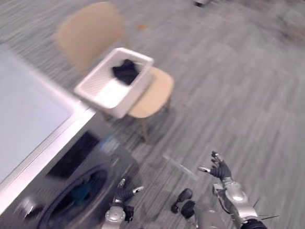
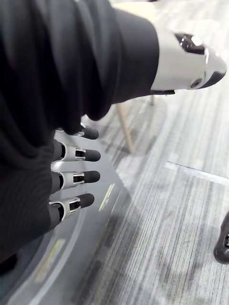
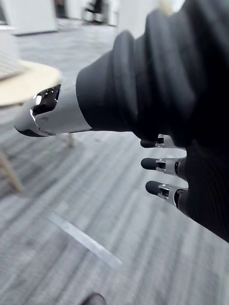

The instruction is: Pick up the laundry basket with both hands and put the clothes into the washing machine.

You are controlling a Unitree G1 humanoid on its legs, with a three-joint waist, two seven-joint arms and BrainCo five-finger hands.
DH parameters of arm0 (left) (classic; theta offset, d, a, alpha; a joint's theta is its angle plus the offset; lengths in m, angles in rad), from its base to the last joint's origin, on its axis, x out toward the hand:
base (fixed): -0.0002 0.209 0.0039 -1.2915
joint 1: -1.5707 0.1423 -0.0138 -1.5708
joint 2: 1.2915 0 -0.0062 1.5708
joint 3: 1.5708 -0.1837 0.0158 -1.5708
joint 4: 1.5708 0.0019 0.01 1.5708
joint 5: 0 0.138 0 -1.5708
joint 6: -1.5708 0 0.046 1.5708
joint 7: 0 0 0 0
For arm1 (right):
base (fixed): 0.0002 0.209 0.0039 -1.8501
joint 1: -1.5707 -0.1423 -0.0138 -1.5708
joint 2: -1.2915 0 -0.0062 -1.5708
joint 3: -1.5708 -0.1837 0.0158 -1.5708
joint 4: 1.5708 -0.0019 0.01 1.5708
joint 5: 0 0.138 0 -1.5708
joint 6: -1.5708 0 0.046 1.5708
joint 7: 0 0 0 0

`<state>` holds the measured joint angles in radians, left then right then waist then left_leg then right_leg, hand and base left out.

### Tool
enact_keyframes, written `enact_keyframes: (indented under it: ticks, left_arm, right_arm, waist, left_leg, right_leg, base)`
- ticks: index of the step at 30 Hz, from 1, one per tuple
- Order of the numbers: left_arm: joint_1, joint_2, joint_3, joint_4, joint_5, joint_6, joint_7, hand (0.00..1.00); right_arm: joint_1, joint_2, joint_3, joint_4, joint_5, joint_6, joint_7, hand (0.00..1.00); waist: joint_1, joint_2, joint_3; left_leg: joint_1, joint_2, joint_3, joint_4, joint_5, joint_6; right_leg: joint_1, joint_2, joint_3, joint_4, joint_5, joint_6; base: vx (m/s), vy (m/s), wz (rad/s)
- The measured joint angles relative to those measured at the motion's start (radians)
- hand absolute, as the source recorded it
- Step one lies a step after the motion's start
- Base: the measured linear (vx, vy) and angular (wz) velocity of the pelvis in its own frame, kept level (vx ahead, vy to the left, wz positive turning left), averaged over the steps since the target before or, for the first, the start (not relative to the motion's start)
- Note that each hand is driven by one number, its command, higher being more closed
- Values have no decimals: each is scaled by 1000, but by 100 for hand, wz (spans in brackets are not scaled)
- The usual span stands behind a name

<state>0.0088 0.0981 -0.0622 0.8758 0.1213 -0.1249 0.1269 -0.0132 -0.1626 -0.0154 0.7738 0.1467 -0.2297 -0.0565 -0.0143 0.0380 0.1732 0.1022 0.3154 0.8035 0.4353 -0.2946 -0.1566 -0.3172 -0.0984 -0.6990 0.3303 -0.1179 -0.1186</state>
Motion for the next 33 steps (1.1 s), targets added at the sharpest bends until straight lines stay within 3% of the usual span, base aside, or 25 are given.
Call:
enact_keyframes:
  ticks: [1, 3, 4, 5, 7, 9, 10, 12, 13, 15, 16, 17, 18, 19, 20, 23, 24, 25, 26, 27, 28, 29, 30, 31, 33]
  left_arm:
    - [4, -6, 5, -2, -5, 0, -16, 0]
    - [11, -36, 4, -1, -10, -11, -20, 0]
    - [20, -58, 3, 1, -24, -11, -22, 0]
    - [23, -63, 1, 1, -31, -11, -23, 0]
    - [26, -63, -6, -4, -40, -11, -24, 0]
    - [28, -61, -9, -8, -40, -11, -24, 0]
    - [21, -63, -11, -16, -40, -11, -28, 0]
    - [27, -59, -14, -25, -40, -11, -33, 0]
    - [28, -58, -15, -25, -40, -11, -32, 0]
    - [21, -54, -15, -24, -39, -10, -32, 0]
    - [20, -54, -15, -22, -39, -9, -31, 0]
    - [19, -58, -26, -19, -39, -7, -29, 0]
    - [16, -56, -31, -20, -39, -8, -28, 0]
    - [13, -45, -44, -26, -40, -8, -18, 0]
    - [18, -38, -46, -32, -40, -8, -14, 0]
    - [10, -25, -40, -52, -40, -5, -7, 0]
    - [-2, -20, -39, -52, -41, -5, -2, 0]
    - [-18, -22, -35, -50, -40, -5, 6, 0]
    - [-24, -25, -33, -50, -40, -5, 7, 0]
    - [-34, -31, -33, -50, -40, -5, 7, 0]
    - [-42, -39, -31, -50, -40, -5, 7, 0]
    - [-43, -35, -31, -52, -39, -6, 7, 0]
    - [-58, -68, -18, -39, -41, -2, 12, 0]
    - [-58, -88, -12, -51, -40, -8, 8, 0]
    - [-53, -106, -12, -51, -40, -10, 10, 0]
  right_arm:
    - [0, -3, -37, 82, 1, 14, -14, 0]
    - [-3, -25, -56, 156, 2, 38, -39, 0]
    - [-3, -28, -55, 171, 5, 51, -44, 0]
    - [-4, -25, -55, 173, 9, 53, -47, 0]
    - [-18, -9, -66, 173, 22, 54, -51, 0]
    - [-30, 12, -66, 168, 24, 54, -52, 0]
    - [-32, 17, -67, 160, 24, 54, -53, 0]
    - [-37, 27, -66, 150, 31, 58, -55, 0]
    - [-41, 28, -66, 147, 30, 58, -56, 0]
    - [-60, 39, -65, 145, 28, 61, -57, 0]
    - [-60, 42, -66, 145, 28, 61, -57, 0]
    - [-56, 45, -65, 146, 28, 62, -55, 0]
    - [-55, 48, -65, 145, 28, 63, -55, 0]
    - [-56, 57, -63, 145, 20, 65, -54, 0]
    - [-55, 65, -63, 145, 17, 66, -53, 0]
    - [-59, 69, -61, 144, 8, 63, -51, 0]
    - [-62, 65, -55, 141, -1, 62, -52, 0]
    - [-63, 58, -42, 127, -3, 62, -51, 0]
    - [-57, 55, -41, 114, -4, 62, -50, 0]
    - [-33, 53, -42, 91, -12, 60, -53, 0]
    - [-3, 49, -45, 73, -14, 61, -55, 0]
    - [19, 57, -46, 67, -16, 61, -58, 0]
    - [13, 48, -50, 76, -22, 70, -62, 0]
    - [3, 49, -65, 49, -24, 78, -76, 0]
    - [11, 48, -66, -13, -42, 76, -79, 0]
  waist:
    - [-5, 12, 7]
    - [-5, 27, 26]
    - [-3, 24, 31]
    - [-1, 21, 33]
    - [5, 18, 51]
    - [17, 16, 61]
    - [30, 24, 65]
    - [50, 16, 63]
    - [55, 14, 62]
    - [56, 9, 64]
    - [53, 1, 67]
    - [51, -2, 67]
    - [50, -7, 65]
    - [40, -26, 66]
    - [29, -35, 62]
    - [30, -25, 67]
    - [29, -9, 74]
    - [28, -1, 78]
    - [28, -1, 79]
    - [24, -10, 75]
    - [24, -21, 72]
    - [21, -48, 69]
    - [33, -9, 78]
    - [25, 12, 76]
    - [30, 16, 70]
  left_leg:
    - [-37, 89, -56, 230, 6, 40]
    - [-115, 133, -193, 474, -27, 87]
    - [-205, 71, -349, 525, -32, 79]
    - [-233, 42, -398, 517, -34, 75]
    - [-326, -35, -491, 403, -34, 76]
    - [-384, -93, -519, 185, -23, 71]
    - [-396, -129, -544, 45, 0, 49]
    - [-380, -193, -612, -94, 149, 74]
    - [-382, -206, -624, -95, 158, 87]
    - [-372, -223, -638, -45, 113, 157]
    - [-350, -231, -635, -49, 100, 174]
    - [-283, -240, -630, -71, 75, 187]
    - [-256, -250, -630, -86, 73, 192]
    - [-182, -277, -640, -124, 64, 208]
    - [-141, -288, -660, -141, 56, 221]
    - [-68, -268, -731, -184, 53, 225]
    - [-48, -246, -776, -195, 53, 225]
    - [-47, -228, -831, -193, 53, 224]
    - [-49, -224, -854, -193, 53, 222]
    - [-59, -228, -910, -179, 46, 192]
    - [-63, -239, -975, -154, 10, 127]
    - [-64, -259, -1020, -138, -21, 90]
    - [-63, -239, -1084, -117, -62, 68]
    - [-101, -224, -1128, -100, -27, 23]
    - [-111, -209, -1164, -90, 11, -11]
  right_leg:
    - [28, 44, 52, -3, -24, 18]
    - [88, 94, 110, -33, -29, 19]
    - [128, 102, 139, -55, -31, 19]
    - [142, 102, 148, -66, -30, 20]
    - [202, 109, 175, -133, -17, 41]
    - [246, 116, 183, -205, -1, 66]
    - [268, 117, 190, -235, 7, 79]
    - [302, 116, 218, -289, 30, 106]
    - [304, 116, 232, -289, 29, 107]
    - [295, 86, 252, -191, -29, 159]
    - [287, 66, 259, -129, -45, 167]
    - [225, -1, 271, 105, -66, 183]
    - [193, -36, 274, 213, -63, 180]
    - [126, -122, 272, 451, -10, 142]
    - [104, -146, 269, 530, -17, 141]
    - [69, -125, 261, 478, -121, 147]
    - [51, -75, 279, 339, -130, 152]
    - [26, -14, 355, 181, -120, 165]
    - [10, 12, 408, 90, -89, 171]
    - [3, 46, 538, -93, 12, 190]
    - [25, 46, 670, -238, 144, 216]
    - [44, 11, 735, -261, 236, 227]
    - [52, 25, 699, -199, 232, 237]
    - [35, 16, 666, -128, 180, 198]
    - [75, -11, 551, -85, 87, 182]
  base:
    - [318, -124, -162]
    - [232, -64, -121]
    - [181, -18, -104]
    - [222, 6, -88]
    - [181, 18, -65]
    - [201, 32, -53]
    - [233, 69, -41]
    - [301, 102, -43]
    - [348, 136, -38]
    - [353, 182, -22]
    - [457, 253, -8]
    - [399, 223, 4]
    - [495, 256, 26]
    - [428, 180, 45]
    - [441, 139, 52]
    - [416, 15, 56]
    - [403, -69, 78]
    - [472, -135, 87]
    - [390, -189, 117]
    - [492, -282, 154]
    - [437, -285, 187]
    - [436, -355, 188]
    - [387, -306, 191]
    - [365, -279, 182]
    - [293, -265, 184]
